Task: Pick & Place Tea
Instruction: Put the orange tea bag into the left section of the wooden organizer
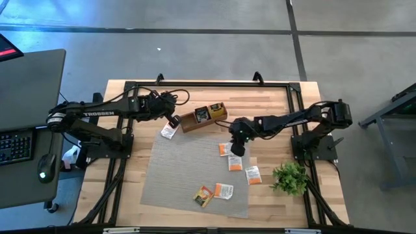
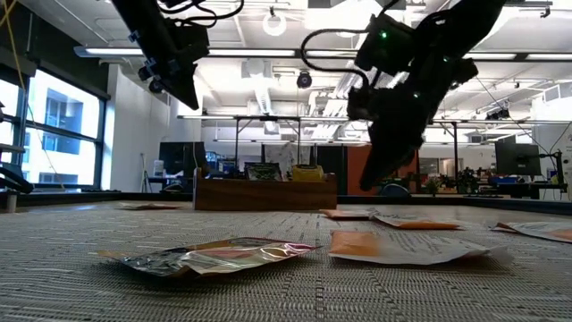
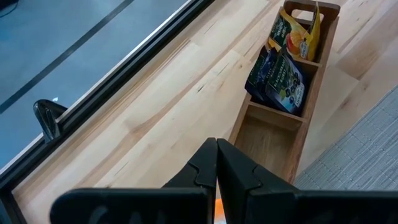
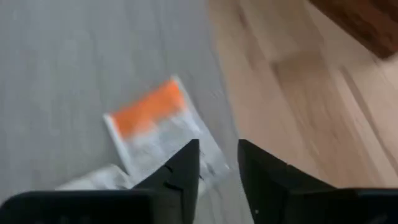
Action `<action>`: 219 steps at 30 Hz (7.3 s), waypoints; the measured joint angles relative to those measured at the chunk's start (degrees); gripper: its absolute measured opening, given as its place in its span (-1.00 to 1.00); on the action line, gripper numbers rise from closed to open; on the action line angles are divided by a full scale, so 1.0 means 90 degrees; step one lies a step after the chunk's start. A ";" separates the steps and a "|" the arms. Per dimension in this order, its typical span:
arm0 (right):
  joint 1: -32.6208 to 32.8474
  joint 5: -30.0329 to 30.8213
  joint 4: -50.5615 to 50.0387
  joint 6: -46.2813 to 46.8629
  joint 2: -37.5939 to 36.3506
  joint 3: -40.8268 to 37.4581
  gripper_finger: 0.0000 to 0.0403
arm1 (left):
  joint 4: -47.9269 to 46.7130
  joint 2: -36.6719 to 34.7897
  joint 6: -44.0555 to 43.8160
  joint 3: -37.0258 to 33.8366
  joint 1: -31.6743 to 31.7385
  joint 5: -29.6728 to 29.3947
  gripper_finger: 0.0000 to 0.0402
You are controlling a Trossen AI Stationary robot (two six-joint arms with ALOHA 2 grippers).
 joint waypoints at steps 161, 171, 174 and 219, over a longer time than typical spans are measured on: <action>-0.0591 0.1486 0.0498 -0.6693 0.3914 0.5326 -1.00 | -0.1348 -0.0588 -0.0142 0.0005 0.0000 0.0123 -0.97; -0.0892 0.2409 0.0552 -0.6891 0.3973 0.5323 -1.00 | -0.1350 -0.0588 -0.0141 0.0005 0.0000 0.0102 -0.97; -0.0892 0.2419 0.0769 -0.6996 0.3950 0.5323 -1.00 | -0.1350 -0.0588 -0.0141 0.0005 0.0000 0.0100 -0.97; -0.0494 0.0784 0.1840 -0.5165 0.1294 0.2191 -0.98 | 0.0833 -0.3882 -0.2824 -0.3568 -0.0955 0.1178 -0.90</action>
